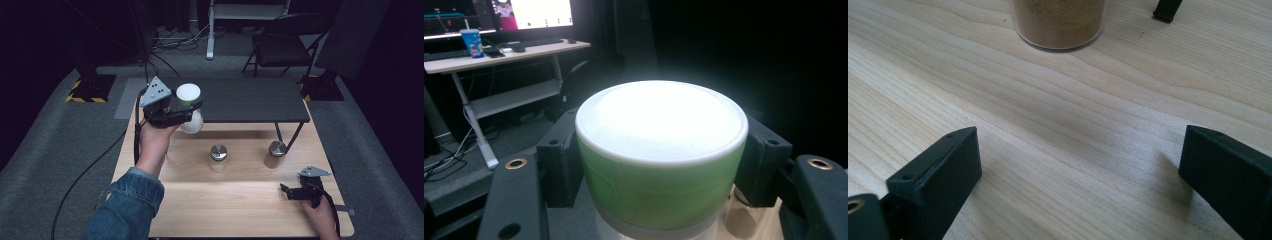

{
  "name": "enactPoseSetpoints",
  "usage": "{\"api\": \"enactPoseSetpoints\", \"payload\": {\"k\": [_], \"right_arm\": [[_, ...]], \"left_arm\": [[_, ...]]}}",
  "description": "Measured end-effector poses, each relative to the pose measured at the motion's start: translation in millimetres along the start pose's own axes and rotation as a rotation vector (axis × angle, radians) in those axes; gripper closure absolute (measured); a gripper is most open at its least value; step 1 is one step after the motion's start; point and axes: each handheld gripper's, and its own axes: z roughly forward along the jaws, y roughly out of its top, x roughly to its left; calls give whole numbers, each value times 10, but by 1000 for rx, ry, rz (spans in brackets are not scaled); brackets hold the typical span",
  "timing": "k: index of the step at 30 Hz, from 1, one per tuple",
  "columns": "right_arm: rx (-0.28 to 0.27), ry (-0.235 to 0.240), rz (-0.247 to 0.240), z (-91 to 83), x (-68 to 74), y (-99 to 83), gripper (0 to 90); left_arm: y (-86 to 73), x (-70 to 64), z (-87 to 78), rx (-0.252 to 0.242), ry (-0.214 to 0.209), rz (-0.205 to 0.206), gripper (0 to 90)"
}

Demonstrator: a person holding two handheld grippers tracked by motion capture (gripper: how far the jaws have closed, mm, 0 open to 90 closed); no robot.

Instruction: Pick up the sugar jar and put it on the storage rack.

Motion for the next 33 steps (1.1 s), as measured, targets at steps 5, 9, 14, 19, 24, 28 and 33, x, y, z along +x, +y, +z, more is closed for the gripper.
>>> {"api": "enactPoseSetpoints", "payload": {"k": [5, 9, 14, 19, 24, 28, 33], "right_arm": [[0, 0, 0, 0, 0, 0, 32], [0, 0, 0, 0, 0, 0, 32], [0, 0, 0, 0, 0, 0, 32], [0, 0, 0, 0, 1, 0, 32], [0, 0, 0, 1, 0, 0, 32], [0, 0, 1, 0, 1, 0, 33], [0, 0, 0, 0, 1, 0, 32]], "left_arm": [[113, 88, 111, 9, 8, 0, 330], [138, 148, 213, 2, 28, -14, 329], [139, 133, 341, 15, 81, -6, 330], [105, 177, 441, 13, 107, -25, 330], [81, 211, 523, 34, 130, -39, 330], [52, 233, 573, 53, 142, -43, 330], [-6, 260, 590, 48, 146, -51, 329]]}}
